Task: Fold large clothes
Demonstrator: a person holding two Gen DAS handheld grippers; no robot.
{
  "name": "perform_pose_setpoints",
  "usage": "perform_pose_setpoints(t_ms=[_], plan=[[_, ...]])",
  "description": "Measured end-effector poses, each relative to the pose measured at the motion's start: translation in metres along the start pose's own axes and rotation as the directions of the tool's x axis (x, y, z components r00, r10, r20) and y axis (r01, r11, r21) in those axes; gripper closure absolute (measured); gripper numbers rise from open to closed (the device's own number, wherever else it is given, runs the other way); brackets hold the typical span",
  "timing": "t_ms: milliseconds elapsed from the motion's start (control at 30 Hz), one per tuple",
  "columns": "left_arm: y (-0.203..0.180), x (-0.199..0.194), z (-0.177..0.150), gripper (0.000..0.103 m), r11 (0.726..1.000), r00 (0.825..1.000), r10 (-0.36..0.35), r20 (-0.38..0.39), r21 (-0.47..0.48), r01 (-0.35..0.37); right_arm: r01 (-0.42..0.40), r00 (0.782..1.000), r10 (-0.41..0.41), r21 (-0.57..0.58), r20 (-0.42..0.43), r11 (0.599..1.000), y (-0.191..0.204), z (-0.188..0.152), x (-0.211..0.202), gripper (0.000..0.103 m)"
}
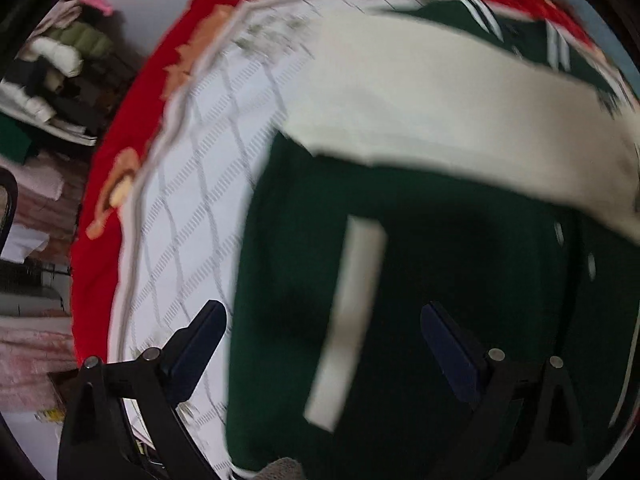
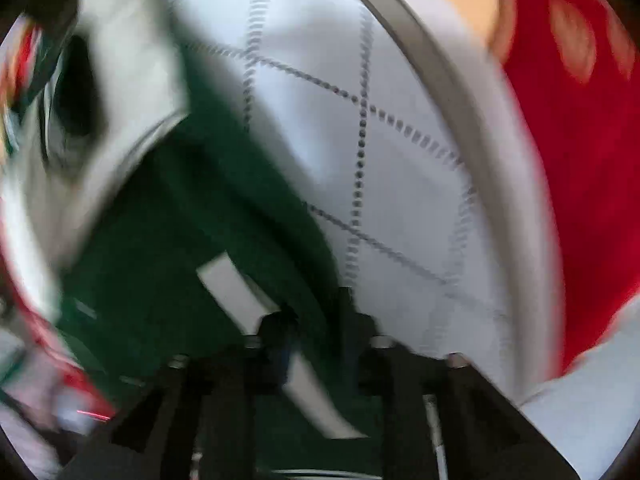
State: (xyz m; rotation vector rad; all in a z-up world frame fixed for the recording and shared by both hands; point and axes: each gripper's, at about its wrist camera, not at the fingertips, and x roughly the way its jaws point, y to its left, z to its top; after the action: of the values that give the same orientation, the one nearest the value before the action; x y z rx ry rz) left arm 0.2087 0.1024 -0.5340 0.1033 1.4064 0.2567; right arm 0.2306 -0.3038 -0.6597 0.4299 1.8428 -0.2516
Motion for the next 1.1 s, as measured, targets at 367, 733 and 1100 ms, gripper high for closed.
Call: perform_pose_setpoints(t_ms=[367, 733, 1100], plan=[[-0.048, 0.049, -0.045, 0.003, 0.987, 0.999, 0.048, 0.004, 0.153, -0.048, -0.086, 0.992, 0.110, -0.326, 0.055, 0.941, 0.172, -0.083, 0.044, 0.044], [-0.031, 0.052, -0.040, 0.003, 0.991, 1.000, 0.001, -0.030, 0.135, 0.003, -0.099, 0.969, 0.146, -0.229, 0.201, 0.968, 0.188, -0.068, 0.041, 0.096], [-0.067, -0.018, 0.001, 0.003, 0.981, 0.992, -0.111, 0.063, 0.167, 0.099, -0.195, 0.939, 0.222, -0.127, 0.264, 0.973, 0.090, -0.080, -0.050, 0.042]])
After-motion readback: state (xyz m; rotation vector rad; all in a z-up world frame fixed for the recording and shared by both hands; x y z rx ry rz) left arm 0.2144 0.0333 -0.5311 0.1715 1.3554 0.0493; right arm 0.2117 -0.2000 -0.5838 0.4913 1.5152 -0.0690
